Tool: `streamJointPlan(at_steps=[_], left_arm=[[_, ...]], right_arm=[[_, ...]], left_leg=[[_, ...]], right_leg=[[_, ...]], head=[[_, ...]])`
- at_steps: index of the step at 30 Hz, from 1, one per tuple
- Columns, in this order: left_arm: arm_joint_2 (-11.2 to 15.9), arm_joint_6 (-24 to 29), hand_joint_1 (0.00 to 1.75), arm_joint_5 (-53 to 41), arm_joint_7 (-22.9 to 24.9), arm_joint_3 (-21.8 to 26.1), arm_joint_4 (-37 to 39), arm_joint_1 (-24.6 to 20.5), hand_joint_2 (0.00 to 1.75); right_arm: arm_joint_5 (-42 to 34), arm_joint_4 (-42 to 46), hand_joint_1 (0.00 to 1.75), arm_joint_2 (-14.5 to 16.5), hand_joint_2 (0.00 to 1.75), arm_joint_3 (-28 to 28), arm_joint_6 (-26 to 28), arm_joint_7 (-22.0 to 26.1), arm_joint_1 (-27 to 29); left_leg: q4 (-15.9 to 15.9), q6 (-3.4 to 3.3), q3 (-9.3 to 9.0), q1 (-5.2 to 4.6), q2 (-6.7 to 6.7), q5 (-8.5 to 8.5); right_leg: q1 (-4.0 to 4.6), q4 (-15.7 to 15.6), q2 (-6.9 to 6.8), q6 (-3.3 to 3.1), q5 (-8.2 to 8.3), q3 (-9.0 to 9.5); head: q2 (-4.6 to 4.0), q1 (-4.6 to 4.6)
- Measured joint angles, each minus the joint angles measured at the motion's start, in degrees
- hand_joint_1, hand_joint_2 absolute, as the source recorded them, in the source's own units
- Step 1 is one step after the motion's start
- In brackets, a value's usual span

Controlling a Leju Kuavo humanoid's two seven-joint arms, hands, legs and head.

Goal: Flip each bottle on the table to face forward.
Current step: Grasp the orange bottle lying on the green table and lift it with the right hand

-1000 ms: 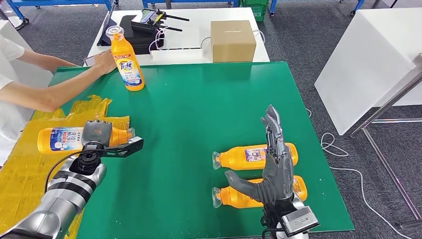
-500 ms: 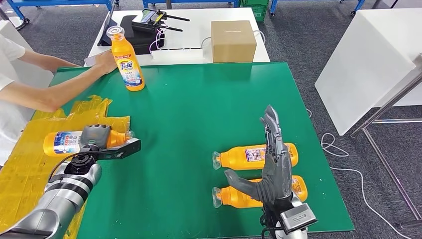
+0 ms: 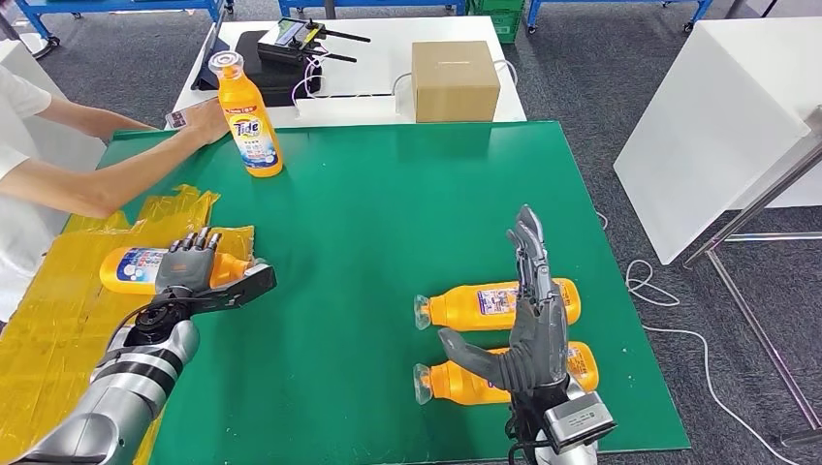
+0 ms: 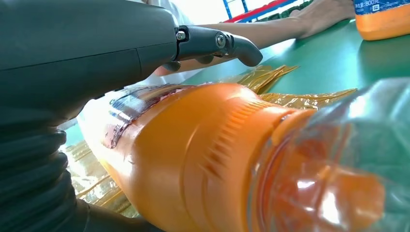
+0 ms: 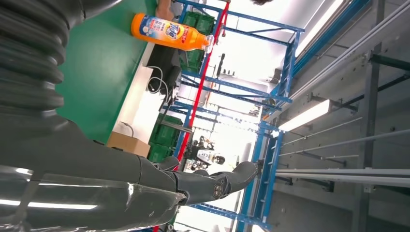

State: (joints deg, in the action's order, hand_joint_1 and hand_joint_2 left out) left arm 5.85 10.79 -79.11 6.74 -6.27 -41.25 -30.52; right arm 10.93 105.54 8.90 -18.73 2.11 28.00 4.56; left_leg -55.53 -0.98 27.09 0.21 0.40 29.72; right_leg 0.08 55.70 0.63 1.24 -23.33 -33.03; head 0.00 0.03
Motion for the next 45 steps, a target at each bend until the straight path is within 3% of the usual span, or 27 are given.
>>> streamJointPlan(at_steps=[18, 25, 29, 45], left_arm=[[-0.4, -2.8, 0.0, 5.8, -5.8, 1.2, -3.8, 2.3, 1.75], [-0.4, -6.4, 0.0, 7.3, -7.3, 0.9, -9.3, 5.2, 1.75], [0.0, -8.7, 0.0, 7.7, -7.3, -0.2, -12.9, 7.0, 0.0], [0.7, -9.7, 0.0, 8.5, -7.3, -2.2, -17.8, 9.4, 0.0]], right_arm=[[-0.7, -0.2, 0.0, 0.0, 1.75, 0.7, 0.2, 0.0, 0.0], [-0.8, -0.2, 0.0, 0.0, 1.75, 1.3, 0.4, -0.1, 0.1], [-0.8, -0.4, 0.0, 0.0, 1.75, 1.8, 0.4, -0.1, 0.3], [-0.8, -0.5, 0.0, 0.1, 1.75, 2.7, 0.4, 0.0, 0.8]], left_leg=[[0.0, 0.0, -0.01, 0.0, 0.01, 0.0], [0.0, 0.0, 0.0, 0.0, 0.01, 0.0], [0.0, 0.0, 0.01, 0.0, 0.01, 0.0], [0.0, 0.0, 0.02, 0.01, 0.01, 0.0]], right_leg=[[0.0, 0.0, 0.0, 0.0, 0.0, 0.0], [0.01, 0.0, 0.01, 0.0, 0.0, 0.0], [0.01, 0.0, 0.01, 0.0, 0.0, -0.01], [0.01, 0.0, 0.0, 0.0, 0.0, -0.03]], head=[[0.0, -0.01], [0.0, 0.0], [0.0, 0.01], [0.0, -0.01]])
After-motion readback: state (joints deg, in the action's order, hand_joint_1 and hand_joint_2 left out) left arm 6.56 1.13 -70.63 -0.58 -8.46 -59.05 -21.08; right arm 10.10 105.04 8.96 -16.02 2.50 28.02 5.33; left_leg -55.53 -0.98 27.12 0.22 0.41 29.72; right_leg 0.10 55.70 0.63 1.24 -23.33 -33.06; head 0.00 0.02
